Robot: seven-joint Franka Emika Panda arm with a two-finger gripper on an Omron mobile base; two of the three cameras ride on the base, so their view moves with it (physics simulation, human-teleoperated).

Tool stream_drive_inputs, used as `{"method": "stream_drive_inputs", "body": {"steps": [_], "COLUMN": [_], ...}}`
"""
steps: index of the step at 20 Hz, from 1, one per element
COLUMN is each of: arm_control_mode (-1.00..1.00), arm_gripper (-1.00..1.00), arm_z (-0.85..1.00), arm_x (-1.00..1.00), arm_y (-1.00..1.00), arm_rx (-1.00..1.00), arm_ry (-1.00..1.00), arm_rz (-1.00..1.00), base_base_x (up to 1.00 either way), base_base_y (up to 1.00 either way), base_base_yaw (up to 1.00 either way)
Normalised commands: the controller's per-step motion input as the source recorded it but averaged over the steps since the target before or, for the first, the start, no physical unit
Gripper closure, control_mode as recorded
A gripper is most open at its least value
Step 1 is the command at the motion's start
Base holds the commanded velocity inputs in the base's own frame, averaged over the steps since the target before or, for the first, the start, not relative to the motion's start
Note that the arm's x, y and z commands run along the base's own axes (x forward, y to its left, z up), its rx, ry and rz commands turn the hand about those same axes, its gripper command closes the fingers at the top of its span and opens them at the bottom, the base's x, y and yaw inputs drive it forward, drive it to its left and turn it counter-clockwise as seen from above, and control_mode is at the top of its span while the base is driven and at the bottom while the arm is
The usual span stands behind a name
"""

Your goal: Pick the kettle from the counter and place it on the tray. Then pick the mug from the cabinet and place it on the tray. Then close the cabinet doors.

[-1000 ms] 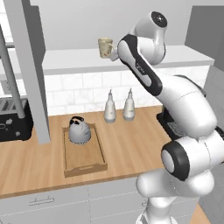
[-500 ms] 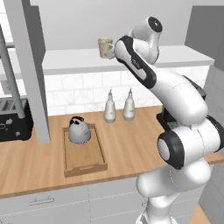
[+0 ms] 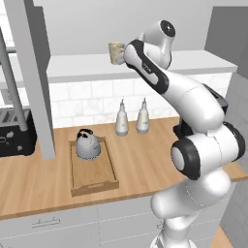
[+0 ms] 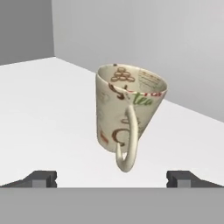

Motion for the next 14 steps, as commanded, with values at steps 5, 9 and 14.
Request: {"method": "stream_drive_inputs", "body": {"steps": [5,9,14], "arm_control_mode": [-1.0,-1.0,-1.0], "arm_gripper": [-1.0,-1.0,-1.0], "arm_z": [0.0,0.0,0.0], "arm_x": [0.17,0.15,0.21], "arm_y": [0.14,0.1,0.11], "arm_rx": [0.01,0.01,0.01], "arm_ry": [0.0,0.0,0.0], "arm_rz": [0.0,0.0,0.0], "base_base_x": [0.0,0.0,0.0], "base_base_y": [0.0,0.0,0.0], "base_base_yaw": [0.0,0.0,0.0]}}
